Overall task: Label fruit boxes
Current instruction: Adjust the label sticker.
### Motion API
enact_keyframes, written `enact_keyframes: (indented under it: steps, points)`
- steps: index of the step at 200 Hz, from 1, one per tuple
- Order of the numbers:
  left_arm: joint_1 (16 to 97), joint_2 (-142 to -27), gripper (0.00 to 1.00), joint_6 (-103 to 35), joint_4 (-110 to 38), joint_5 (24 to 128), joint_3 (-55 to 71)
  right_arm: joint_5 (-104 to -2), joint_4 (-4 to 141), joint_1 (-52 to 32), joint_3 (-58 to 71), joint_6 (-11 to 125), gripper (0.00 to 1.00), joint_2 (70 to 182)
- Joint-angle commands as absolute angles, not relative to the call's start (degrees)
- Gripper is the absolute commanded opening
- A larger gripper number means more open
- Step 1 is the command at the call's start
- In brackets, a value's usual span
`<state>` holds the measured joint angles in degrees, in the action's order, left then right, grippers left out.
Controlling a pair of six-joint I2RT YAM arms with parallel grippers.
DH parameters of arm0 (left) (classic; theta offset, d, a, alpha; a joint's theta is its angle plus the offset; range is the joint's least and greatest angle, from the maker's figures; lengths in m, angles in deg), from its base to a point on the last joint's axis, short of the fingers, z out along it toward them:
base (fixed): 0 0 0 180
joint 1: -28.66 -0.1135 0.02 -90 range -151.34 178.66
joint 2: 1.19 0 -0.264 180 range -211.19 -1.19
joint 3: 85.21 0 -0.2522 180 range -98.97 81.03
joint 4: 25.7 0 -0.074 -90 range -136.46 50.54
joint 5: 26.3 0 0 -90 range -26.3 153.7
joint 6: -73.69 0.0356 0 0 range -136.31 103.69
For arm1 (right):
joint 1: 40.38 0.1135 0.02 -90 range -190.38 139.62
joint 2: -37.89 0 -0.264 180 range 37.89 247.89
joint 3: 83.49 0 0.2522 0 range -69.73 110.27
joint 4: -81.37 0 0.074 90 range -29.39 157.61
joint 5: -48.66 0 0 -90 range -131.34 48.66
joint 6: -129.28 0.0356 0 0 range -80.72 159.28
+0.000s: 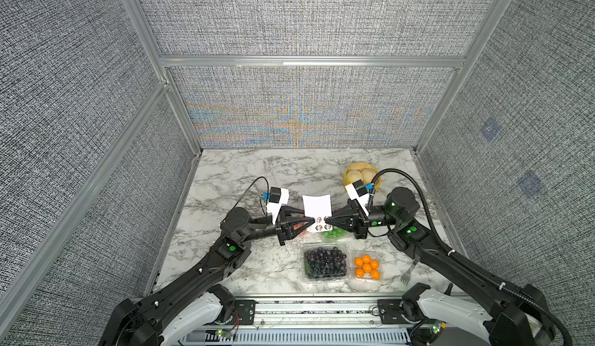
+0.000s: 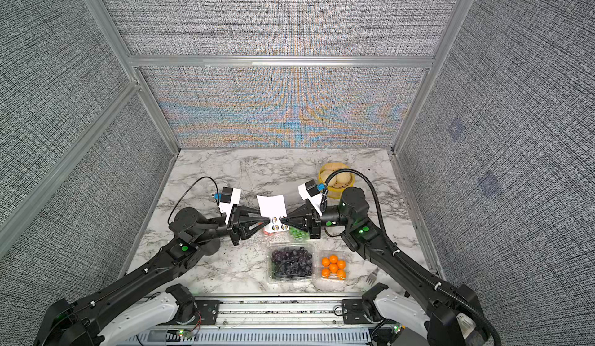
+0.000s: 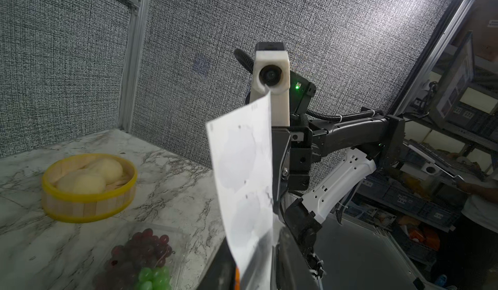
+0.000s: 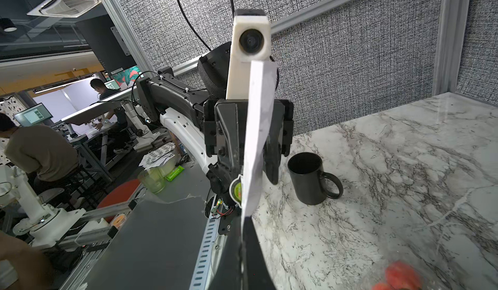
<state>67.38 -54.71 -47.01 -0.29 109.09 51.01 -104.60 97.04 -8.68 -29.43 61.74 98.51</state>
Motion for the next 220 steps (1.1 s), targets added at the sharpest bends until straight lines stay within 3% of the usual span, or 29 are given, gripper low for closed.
enact_keyframes:
  steps: [1, 26, 79, 102, 126, 140, 176, 220]
  points:
    - [67.27, -54.28, 0.18, -47.87, 3.16, 111.41, 51.15, -105.42, 98.43, -8.66, -29.3, 61.96, 0.0, 98.43]
    - [67.29, -55.45, 0.04, -48.18, 3.4, 112.05, 50.8, -105.63, 98.81, -8.66, -29.05, 62.22, 0.0, 99.05]
    - [67.24, -55.4, 0.0, -47.43, 2.53, 111.35, 51.06, -102.73, 96.37, -8.66, -28.69, 60.99, 0.0, 99.2]
    - [67.29, -53.3, 0.0, -43.92, -6.23, 105.08, 49.85, -96.31, 91.36, -8.66, -28.97, 58.13, 0.16, 97.31]
    - [67.25, -52.2, 0.0, -41.76, -11.29, 99.89, 48.92, -85.36, 87.84, -8.27, -29.84, 57.47, 0.52, 94.35]
    - [67.27, -52.55, 0.0, -41.45, -11.78, 98.9, 48.61, -76.77, 84.31, -7.03, -29.93, 56.57, 0.59, 92.37]
    - [67.26, -54.09, 0.0, -40.01, -13.89, 94.27, 47.43, -52.12, 75.12, 2.46, -27.74, 50.8, 0.6, 87.99]
    - [67.33, -55.7, 0.0, -39.96, -13.99, 94.01, 46.49, -44.57, 72.47, 10.68, -23.03, 46.95, 0.55, 91.19]
